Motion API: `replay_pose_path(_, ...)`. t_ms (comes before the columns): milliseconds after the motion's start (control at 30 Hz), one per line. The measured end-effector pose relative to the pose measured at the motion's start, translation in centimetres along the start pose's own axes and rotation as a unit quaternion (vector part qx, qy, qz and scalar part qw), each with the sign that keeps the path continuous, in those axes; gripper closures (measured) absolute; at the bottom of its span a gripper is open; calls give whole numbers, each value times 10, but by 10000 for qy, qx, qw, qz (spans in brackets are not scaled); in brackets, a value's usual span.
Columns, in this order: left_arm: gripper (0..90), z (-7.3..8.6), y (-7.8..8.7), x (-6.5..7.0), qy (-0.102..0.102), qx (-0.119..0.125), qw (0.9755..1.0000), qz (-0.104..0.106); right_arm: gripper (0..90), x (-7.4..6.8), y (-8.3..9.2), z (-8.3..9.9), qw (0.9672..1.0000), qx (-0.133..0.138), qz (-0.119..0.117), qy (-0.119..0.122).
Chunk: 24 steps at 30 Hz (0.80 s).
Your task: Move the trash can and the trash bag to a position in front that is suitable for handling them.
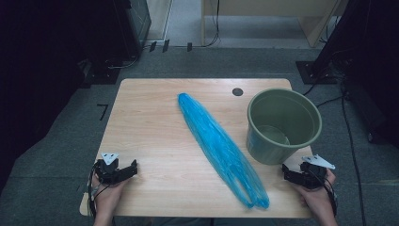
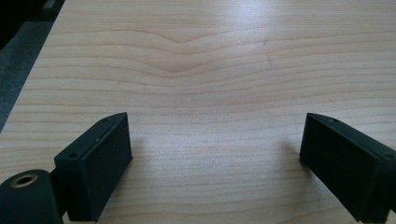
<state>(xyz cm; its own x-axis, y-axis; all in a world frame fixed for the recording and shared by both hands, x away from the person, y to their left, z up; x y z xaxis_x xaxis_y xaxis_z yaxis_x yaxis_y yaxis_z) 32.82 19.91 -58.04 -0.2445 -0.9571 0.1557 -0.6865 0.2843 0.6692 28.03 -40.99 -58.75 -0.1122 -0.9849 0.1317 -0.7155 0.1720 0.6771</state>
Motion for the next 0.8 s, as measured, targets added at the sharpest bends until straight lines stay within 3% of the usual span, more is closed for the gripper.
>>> replay_pose_path(500,83,0,0,0,12,4,10000,-10,70,0,1,0,10000,7,-34,-29)
replay_pose_path(600,84,1,2,1,-27,8,9999,-99,70,0,0,0,10000,3,-5,14)
replay_pose_path(800,84,-1,7,-2,120,138,9998,-124,70,-1,0,0,10000,-2,-22,23)
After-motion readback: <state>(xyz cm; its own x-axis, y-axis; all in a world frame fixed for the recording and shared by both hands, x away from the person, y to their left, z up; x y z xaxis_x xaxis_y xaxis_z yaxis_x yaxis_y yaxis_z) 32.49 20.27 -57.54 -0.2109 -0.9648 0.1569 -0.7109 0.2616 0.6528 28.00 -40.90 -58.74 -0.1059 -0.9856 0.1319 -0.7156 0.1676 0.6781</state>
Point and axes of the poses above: each handheld gripper's, and its own axes: y roughly backward along the jaws, z roughly out of its underside, x roughly to its right, the point moved 9 cm from there along -y, roughly forward along the jaws, and after that the axes turned 13 degrees about z, right-handed, at the moved point
